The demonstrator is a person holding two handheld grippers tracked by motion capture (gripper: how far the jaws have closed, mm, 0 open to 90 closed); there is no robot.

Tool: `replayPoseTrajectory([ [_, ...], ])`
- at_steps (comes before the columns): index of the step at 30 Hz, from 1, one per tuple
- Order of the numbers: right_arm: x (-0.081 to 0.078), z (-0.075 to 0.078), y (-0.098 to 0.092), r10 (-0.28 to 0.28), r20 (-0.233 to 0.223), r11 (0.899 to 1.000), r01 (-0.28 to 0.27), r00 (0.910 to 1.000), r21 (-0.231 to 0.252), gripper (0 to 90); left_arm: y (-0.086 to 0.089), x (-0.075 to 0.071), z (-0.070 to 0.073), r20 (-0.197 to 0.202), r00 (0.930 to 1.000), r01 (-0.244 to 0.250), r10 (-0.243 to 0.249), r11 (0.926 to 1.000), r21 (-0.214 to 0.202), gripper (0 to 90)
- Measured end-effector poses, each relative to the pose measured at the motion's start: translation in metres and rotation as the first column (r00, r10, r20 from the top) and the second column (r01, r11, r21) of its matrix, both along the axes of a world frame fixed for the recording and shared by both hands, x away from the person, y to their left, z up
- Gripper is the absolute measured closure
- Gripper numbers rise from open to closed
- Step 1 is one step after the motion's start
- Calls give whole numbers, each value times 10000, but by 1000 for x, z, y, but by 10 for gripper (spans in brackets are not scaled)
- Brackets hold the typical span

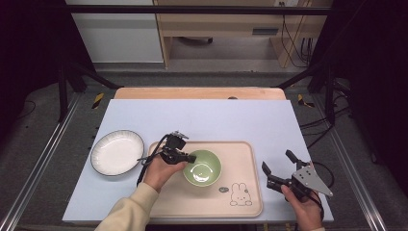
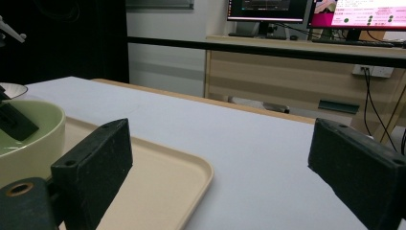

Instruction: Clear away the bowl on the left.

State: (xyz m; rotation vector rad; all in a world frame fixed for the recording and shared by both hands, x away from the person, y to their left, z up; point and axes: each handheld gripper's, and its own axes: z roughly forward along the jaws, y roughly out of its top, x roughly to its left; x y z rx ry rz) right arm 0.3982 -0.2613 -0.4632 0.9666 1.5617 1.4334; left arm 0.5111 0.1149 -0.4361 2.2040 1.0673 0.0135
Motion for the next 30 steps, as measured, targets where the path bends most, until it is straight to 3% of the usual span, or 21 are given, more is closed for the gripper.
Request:
replayPoseTrajectory([
  [30, 0, 0, 0, 28, -77, 10000, -28, 10000, 12, 79, 7, 2, -7, -387, 9992, -59, 55, 9999, -102, 831],
])
